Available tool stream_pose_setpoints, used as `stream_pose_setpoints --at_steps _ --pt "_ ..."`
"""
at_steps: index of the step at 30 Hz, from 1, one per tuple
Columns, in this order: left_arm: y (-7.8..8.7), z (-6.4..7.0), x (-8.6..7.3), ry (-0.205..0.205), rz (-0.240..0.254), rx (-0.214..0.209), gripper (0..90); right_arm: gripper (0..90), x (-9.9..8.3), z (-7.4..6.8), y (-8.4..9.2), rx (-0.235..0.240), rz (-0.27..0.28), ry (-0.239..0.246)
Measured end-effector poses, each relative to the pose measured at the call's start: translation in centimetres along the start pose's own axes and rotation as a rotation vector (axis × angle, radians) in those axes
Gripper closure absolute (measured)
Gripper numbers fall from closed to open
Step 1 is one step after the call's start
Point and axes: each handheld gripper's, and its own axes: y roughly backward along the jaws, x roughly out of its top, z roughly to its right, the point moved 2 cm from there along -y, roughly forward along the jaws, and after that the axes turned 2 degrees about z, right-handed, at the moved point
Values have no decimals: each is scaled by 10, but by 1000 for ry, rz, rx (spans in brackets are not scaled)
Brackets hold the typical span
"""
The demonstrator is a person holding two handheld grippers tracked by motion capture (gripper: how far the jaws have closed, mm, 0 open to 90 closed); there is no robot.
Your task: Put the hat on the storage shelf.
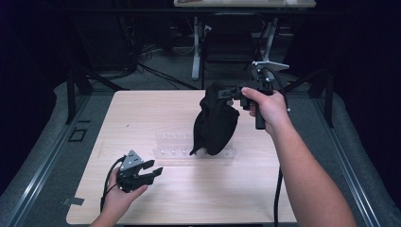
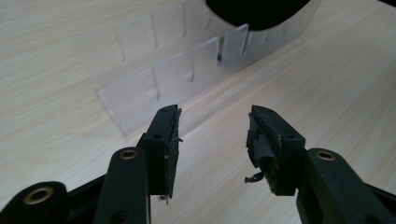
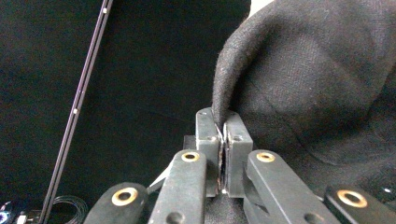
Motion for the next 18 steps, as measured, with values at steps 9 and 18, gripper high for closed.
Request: stream_pose_setpoints --at_steps 9,18 --pt "-15 23 39 -68 31 -46 558 874 -1 -4 -12 35 -2 -1" --pt "-27 41 62 -107 34 -52 577 872 0 -4 -17 53 13 -11"
